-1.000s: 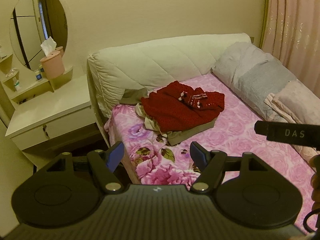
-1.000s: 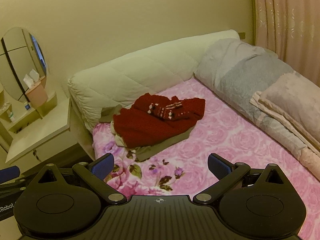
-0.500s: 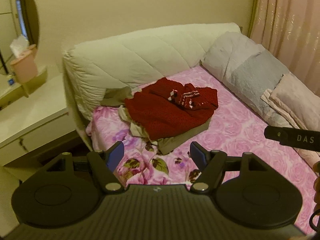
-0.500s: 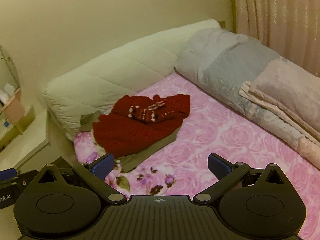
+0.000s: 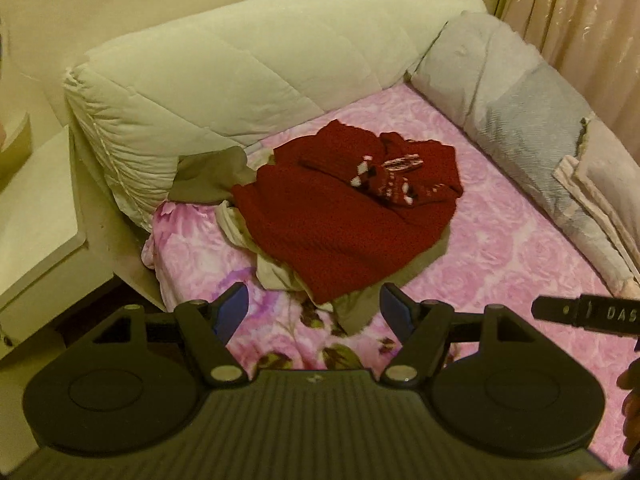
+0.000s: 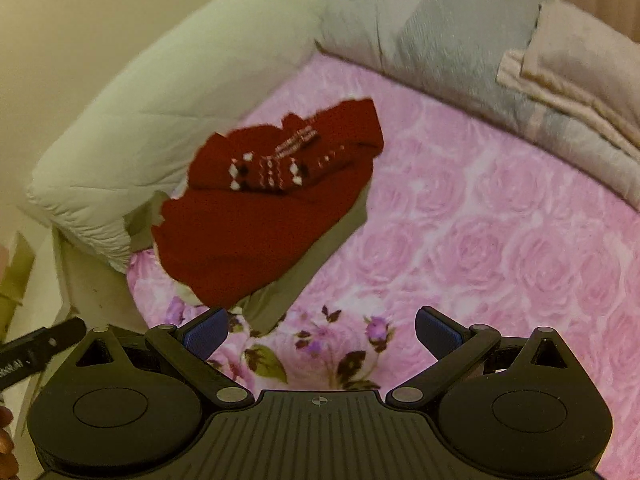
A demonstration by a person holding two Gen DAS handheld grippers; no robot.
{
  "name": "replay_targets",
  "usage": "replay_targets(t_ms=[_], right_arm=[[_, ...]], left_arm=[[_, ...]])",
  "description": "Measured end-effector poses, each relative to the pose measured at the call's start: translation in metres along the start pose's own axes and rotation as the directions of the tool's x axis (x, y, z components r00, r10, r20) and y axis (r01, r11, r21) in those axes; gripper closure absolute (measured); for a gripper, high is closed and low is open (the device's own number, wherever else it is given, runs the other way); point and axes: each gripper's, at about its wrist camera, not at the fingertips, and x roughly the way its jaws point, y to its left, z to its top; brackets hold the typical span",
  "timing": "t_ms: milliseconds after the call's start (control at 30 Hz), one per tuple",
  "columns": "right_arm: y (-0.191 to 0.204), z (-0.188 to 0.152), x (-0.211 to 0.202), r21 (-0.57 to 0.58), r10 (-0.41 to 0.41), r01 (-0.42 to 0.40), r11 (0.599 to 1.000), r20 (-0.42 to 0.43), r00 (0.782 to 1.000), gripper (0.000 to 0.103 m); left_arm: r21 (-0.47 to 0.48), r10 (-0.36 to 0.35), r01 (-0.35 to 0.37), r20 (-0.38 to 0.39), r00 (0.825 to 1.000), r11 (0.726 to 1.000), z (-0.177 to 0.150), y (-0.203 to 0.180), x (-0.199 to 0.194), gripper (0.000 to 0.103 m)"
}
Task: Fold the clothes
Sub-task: 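Grasp the red sweater with the right gripper and lift it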
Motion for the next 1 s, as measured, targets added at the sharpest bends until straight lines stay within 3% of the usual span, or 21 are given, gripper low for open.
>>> replay_targets(t_ms=[267, 667, 833, 1000], right_arm=[[0.028, 0.033, 0.062, 0.0, -0.098, 0.098, 0.995, -0.059, 0.993, 0.001], [0.015, 0.079, 0.148, 0.244, -0.06, 0.105, 0.964, -0.183, 0.981, 0.001], [-0.012, 0.096, 0.178, 0.439, -0.001, 0.075, 0.896, -0.167, 0.986, 0.001], [-0.041, 0.115, 0.21, 0.666, 0.103, -0.021, 0.746, -0.085, 0.991, 0.001]], left_arm=[[-0.01, -0.012, 0.012, -0.074, 0.997, 1.0, 0.043, 0.037, 0.068, 0.034], [0.03, -0.05, 0.055, -0.149, 0.988, 0.998, 0.111, 0.056, 0.18, 0.034], [0.045, -0.069, 0.077, -0.156, 0.985, 0.996, 0.132, 0.058, 0.215, 0.034], [0.05, -0.084, 0.093, -0.166, 0.983, 0.994, 0.147, 0.061, 0.245, 0.034]])
